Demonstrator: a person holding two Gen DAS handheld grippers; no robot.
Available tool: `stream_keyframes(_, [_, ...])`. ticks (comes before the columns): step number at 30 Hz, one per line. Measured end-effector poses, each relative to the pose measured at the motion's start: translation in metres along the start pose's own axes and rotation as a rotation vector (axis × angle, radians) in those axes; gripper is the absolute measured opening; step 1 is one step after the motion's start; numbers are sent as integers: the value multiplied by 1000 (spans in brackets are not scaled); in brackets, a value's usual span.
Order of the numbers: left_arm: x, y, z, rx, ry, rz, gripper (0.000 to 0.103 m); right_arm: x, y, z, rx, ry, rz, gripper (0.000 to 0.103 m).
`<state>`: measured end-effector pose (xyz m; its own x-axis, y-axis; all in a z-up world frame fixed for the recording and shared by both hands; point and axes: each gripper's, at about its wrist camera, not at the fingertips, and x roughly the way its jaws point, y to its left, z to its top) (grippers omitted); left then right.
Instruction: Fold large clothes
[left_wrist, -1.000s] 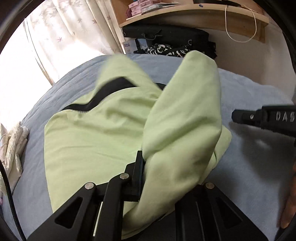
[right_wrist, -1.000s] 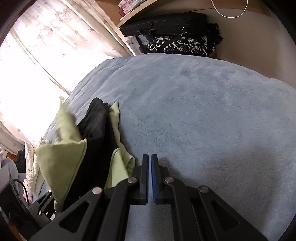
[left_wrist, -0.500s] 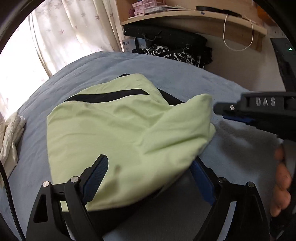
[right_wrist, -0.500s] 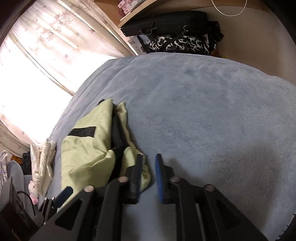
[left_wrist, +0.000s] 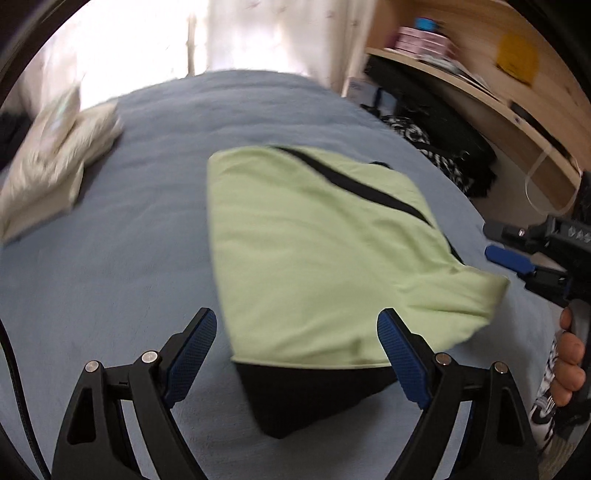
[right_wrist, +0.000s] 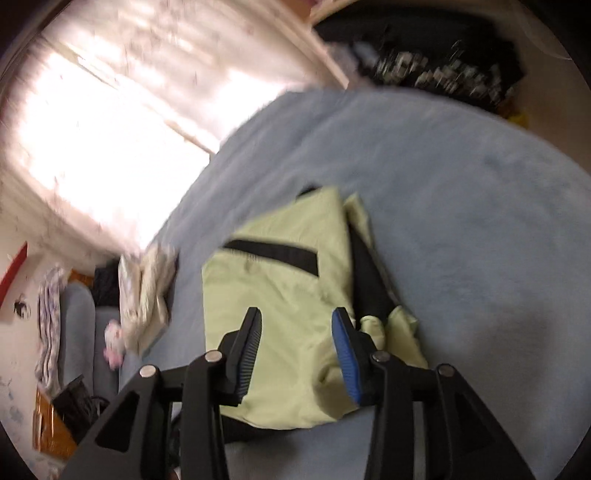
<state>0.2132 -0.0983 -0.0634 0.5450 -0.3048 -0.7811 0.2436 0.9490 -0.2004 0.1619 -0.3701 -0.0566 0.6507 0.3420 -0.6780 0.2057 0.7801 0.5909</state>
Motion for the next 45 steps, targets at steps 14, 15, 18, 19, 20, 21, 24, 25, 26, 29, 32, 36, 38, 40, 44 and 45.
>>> stream_keyframes(14, [50,33,-26,-95,118,-80,73,98,-29,17,-3,310,-101,40])
stream_keyframes(15, [51,32,-26,-96,118,-83,73,102,-30,17,7,315,-86,39])
stream_keyframes(18, [49,28,-28,-85,109,-82,73,104,-29,19,9,290,-24,10])
stream_keyframes(19, [48,26,-28,-76,98,-77,73,100,-23,21,-33,265,-19,9])
stream_keyframes(20, [47,24,-29,-71,88,-74,73,91,-16,24,-71,226,16,7])
stream_keyframes(21, [46,22,-29,-67,79,-72,73,79,-9,26,-115,174,61,6])
stream_keyframes(24, [47,15,-30,-51,46,-69,73,46,4,29,-264,9,109,6])
stream_keyframes(25, [51,10,-31,-33,47,-48,73,50,1,28,-291,-2,69,6])
stream_keyframes(26, [55,5,-33,-5,48,-22,73,59,-4,26,-307,12,19,6])
stream_keyframes(29, [63,-5,-39,53,42,19,73,100,-31,11,-315,108,-99,6])
stream_keyframes(32, [59,0,-37,28,43,2,74,102,-37,8,-292,102,-89,8])
stream_keyframes(36, [53,12,-28,-15,67,-56,76,94,-35,21,-229,161,-32,19])
stream_keyframes(38, [50,22,-18,-44,57,-82,76,87,-38,31,-202,158,3,31])
stream_keyframes(40, [51,32,-6,-87,48,-96,78,81,-41,44,-173,140,28,41])
stream_keyframes(44, [63,55,20,-177,67,-113,78,100,-38,68,-133,159,15,45])
stream_keyframes(45, [67,59,25,-185,69,-114,78,106,-39,74,-111,168,16,45])
